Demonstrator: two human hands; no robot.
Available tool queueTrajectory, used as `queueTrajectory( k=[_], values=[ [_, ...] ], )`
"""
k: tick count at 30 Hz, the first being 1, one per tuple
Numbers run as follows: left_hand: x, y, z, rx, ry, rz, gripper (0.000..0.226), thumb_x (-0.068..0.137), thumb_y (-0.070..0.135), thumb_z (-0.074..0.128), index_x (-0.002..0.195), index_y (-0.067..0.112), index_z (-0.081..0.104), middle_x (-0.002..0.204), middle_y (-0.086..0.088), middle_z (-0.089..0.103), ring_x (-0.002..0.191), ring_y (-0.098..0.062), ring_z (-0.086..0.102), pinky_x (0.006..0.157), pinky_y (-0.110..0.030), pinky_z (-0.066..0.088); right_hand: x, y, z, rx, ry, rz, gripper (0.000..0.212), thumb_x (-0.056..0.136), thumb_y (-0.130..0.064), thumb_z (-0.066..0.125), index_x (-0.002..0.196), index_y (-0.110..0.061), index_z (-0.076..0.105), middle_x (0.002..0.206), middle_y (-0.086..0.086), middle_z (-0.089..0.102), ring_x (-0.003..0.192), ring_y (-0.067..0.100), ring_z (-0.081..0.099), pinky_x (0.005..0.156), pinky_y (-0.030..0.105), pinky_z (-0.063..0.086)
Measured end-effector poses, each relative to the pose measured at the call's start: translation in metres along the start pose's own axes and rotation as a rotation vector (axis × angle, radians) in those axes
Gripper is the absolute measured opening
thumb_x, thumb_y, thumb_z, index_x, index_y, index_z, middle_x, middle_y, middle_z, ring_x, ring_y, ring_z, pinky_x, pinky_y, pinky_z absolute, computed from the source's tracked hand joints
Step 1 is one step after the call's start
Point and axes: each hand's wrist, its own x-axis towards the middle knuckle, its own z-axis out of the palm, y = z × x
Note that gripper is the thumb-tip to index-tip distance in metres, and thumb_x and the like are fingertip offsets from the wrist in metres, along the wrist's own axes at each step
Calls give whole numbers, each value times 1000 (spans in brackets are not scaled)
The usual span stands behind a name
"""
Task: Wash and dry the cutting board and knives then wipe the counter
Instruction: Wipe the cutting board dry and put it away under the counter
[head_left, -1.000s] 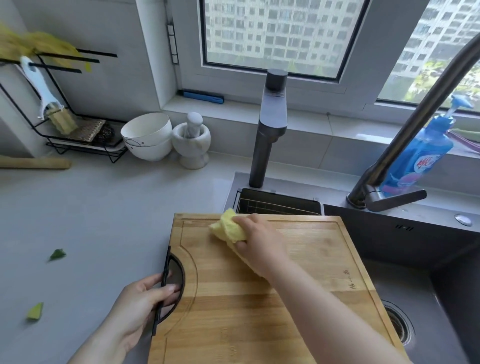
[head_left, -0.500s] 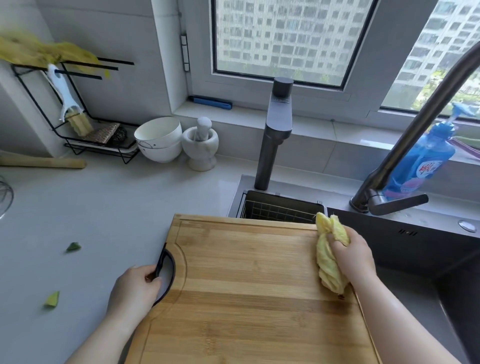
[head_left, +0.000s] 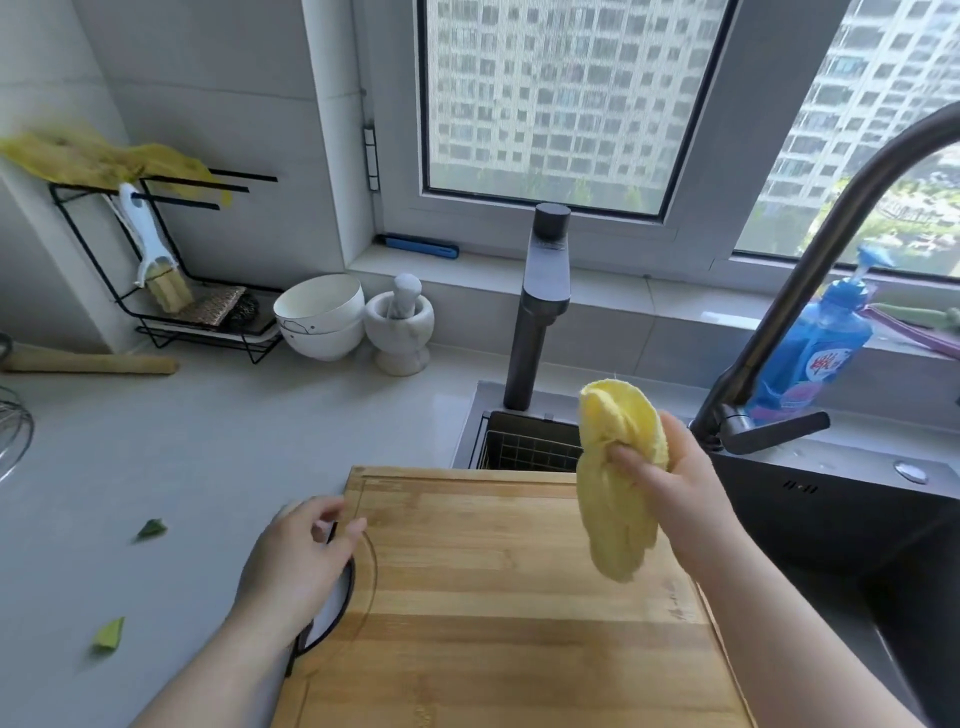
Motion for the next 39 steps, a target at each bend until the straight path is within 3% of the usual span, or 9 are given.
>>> queueTrajectory(
  k=[5,8,12,15,21,25,29,33,39],
  values=[
    [-7,91,-8,-506,-464,139,58,59,74,48,100,35,60,104,10,67,102,-6,61,93,-26,45,-18,-30,29,-252,-15,-362,48,77,-17,71,109,-39,43,103,-20,45,94,1,45,78,6,37],
    [-2,120,-11,-621,-562,164,60,70,72,47,101,23,66,102,0,72,100,-13,65,94,-29,47,-24,-39,39,-338,-89,-513,51,76,-17,73,110,-41,44,103,-31,36,95,-18,41,75,-9,28],
    [12,137,-24,-661,-642,104,78,60,67,50,102,3,67,95,-17,68,90,-26,64,82,-35,53,-23,-44,42,-438,-115,-669,55,67,-26,68,110,-47,41,112,-24,39,101,-3,40,76,-3,30],
    [16,148,-32,-570,-701,184,47,59,52,71,85,12,71,82,-7,72,77,-20,68,71,-32,55,-18,-43,41,-504,-122,-745,64,65,-19,69,115,-43,36,117,-23,32,105,5,42,80,5,28],
    [20,155,-33,-660,-695,239,14,63,12,75,76,15,71,74,0,72,69,-12,69,59,-21,55,-11,-58,11,-261,-440,-376,93,65,-17,81,119,-61,19,127,-30,30,110,-1,45,92,8,41],
    [26,165,-38,-815,-594,274,24,62,13,62,86,12,65,70,4,71,66,-8,68,54,-18,52,4,-49,-9,61,-725,-136,93,43,-61,82,125,-33,46,120,-5,61,109,11,60,90,29,51],
    [39,181,-38,-916,-513,272,15,73,12,59,88,14,64,71,3,70,62,-9,67,50,-19,52,16,-49,-10,308,-601,-88,66,42,-57,83,95,-21,71,95,1,72,86,14,68,75,29,56],
    [67,211,-31,-912,-320,234,11,87,6,55,95,12,60,79,-2,64,59,-8,63,46,-16,50,43,-82,-8,483,-375,-87,38,74,-27,62,108,-9,58,95,6,67,72,11,67,56,23,56],
    [130,237,-20,-834,-170,142,32,89,12,57,120,6,51,100,-7,61,80,-19,59,59,-25,49,101,-117,5,402,-121,-69,31,94,-19,50,119,-3,51,87,7,61,74,19,57,62,27,46]
  ],
)
